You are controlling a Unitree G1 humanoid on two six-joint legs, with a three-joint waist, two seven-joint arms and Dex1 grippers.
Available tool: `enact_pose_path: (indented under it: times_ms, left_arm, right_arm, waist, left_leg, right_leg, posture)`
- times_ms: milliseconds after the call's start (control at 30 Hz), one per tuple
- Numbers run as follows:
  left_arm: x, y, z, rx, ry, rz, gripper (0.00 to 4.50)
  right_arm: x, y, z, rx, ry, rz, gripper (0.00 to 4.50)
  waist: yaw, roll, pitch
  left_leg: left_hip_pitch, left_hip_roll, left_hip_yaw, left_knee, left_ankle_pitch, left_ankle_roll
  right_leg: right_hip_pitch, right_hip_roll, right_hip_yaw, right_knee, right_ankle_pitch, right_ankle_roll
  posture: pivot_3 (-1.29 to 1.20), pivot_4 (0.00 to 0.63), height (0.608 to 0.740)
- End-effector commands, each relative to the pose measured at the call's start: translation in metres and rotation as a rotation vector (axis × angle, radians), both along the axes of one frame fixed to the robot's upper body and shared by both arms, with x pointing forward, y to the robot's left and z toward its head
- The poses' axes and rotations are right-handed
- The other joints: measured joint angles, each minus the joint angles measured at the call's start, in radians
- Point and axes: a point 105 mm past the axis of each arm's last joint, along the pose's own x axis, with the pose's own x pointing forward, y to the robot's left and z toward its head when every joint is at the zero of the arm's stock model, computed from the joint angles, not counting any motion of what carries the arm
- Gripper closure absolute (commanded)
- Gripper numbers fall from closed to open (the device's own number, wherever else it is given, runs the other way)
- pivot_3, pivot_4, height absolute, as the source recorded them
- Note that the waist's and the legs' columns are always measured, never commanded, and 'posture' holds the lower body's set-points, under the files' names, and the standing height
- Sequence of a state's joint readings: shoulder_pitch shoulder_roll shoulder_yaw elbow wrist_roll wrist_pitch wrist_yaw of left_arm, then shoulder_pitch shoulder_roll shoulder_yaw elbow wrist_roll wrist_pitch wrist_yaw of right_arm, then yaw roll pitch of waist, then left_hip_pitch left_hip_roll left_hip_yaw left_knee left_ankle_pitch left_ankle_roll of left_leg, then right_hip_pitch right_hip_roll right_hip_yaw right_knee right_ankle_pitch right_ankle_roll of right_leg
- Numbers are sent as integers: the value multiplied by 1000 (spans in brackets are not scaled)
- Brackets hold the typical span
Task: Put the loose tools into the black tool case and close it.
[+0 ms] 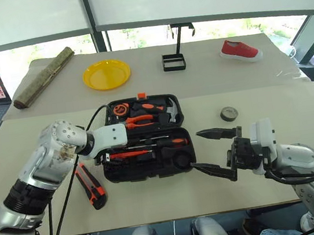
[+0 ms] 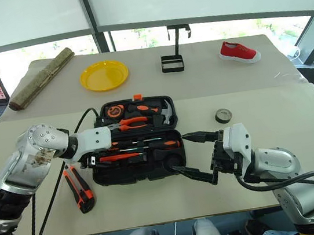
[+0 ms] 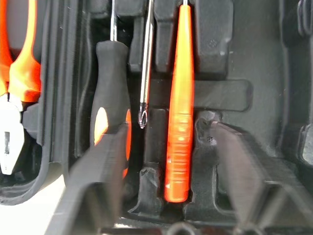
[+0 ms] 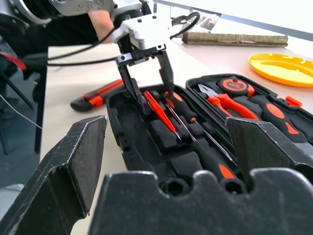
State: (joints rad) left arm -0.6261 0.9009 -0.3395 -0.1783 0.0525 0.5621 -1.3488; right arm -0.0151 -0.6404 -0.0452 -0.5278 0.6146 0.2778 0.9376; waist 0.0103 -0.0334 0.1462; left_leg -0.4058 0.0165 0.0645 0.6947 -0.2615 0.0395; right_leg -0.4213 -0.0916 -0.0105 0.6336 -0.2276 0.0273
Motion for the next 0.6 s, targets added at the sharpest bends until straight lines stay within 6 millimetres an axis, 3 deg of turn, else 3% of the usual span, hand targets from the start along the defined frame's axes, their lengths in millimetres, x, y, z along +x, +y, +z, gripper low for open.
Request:
enact_pose_path:
  times_ms: [33,167,267,400,467,600]
  left_arm:
    - [-3,-3,25,-118,-10,-31,1438]
    - [-1,0,35,-234,3,5,1438]
    - [6,4,31,-332,-9,12,2150]
    - [12,-6,23,-495,-1,26,3763]
    - [9,-7,11,-474,0,-9,4441]
    - [15,-12,-1,-527,-30,33,4441]
  right_arm:
    - [-7,4,9,24,-15,39,0]
    - [-7,4,8,27,-9,42,0]
    - [-5,3,9,43,-12,31,0]
    - [-3,1,8,70,-22,6,0]
    - [-1,0,9,79,-31,-7,0]
    - [0,-2,8,90,-34,-24,0]
  waist:
    - [1,0,0]
    - [1,0,0]
    - [1,0,0]
    - [1,0,0]
    - [2,0,0]
    - [2,0,0]
  left_leg:
    - [0,0,0,0,0,0]
    - [0,0,0,1,0,0]
    - [0,0,0,1,0,0]
    - [0,0,0,1,0,0]
    - [-1,0,-1,1,0,0]
    - [-1,0,-1,1,0,0]
  right_leg:
    - [0,0,0,0,0,0]
    - [0,0,0,0,0,0]
    - [0,0,0,0,0,0]
    - [0,0,0,0,0,0]
    - [0,-1,-1,0,0,1]
    - [0,-1,0,0,1,1]
  posture:
    - [0,150,740]
    - [0,150,740]
    - [0,150,740]
    - [0,150,740]
    - [0,150,740]
    - [0,150,740]
